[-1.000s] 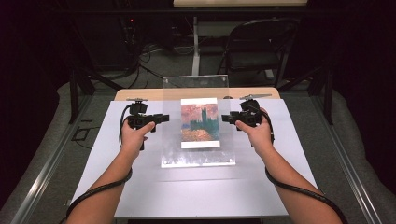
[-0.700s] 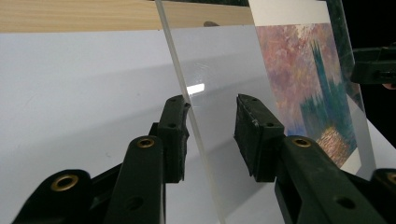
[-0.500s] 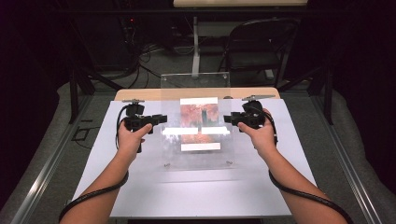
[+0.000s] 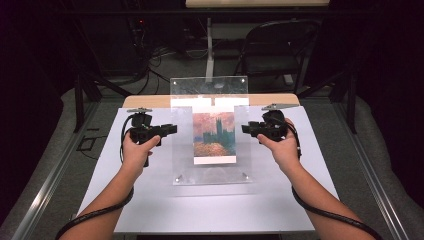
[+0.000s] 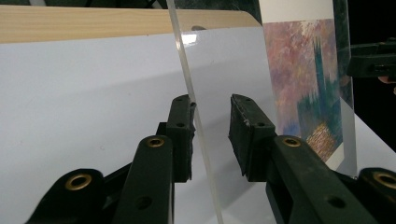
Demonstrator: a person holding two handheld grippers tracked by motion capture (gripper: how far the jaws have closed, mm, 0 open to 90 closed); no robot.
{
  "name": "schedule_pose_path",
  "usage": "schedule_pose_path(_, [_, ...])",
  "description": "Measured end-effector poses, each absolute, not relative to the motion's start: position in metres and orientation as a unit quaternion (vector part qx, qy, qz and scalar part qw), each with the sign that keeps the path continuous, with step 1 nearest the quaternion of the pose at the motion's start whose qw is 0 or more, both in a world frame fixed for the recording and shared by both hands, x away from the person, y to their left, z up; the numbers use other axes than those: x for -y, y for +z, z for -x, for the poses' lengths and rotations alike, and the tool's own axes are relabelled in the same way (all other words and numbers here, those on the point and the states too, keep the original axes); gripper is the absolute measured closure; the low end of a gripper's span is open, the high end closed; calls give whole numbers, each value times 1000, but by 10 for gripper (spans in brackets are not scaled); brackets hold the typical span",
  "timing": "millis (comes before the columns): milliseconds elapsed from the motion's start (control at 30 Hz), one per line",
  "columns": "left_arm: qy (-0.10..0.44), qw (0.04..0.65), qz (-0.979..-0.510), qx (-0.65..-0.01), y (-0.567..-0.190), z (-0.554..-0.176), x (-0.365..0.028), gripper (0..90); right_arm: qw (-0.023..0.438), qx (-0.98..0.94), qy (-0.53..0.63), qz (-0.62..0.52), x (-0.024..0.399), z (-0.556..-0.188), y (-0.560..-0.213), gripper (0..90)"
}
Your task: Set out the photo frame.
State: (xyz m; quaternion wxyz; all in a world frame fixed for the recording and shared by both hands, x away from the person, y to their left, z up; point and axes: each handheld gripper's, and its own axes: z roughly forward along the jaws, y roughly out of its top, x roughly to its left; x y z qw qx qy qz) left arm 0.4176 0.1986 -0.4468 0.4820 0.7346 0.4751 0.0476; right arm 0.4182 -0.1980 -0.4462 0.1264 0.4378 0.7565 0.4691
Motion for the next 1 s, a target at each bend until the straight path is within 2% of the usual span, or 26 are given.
schedule_pose_path(1000, [61,491,-747,-445,-433,-379,-205,769,138,-760,480,-416,203,-381,-431,719])
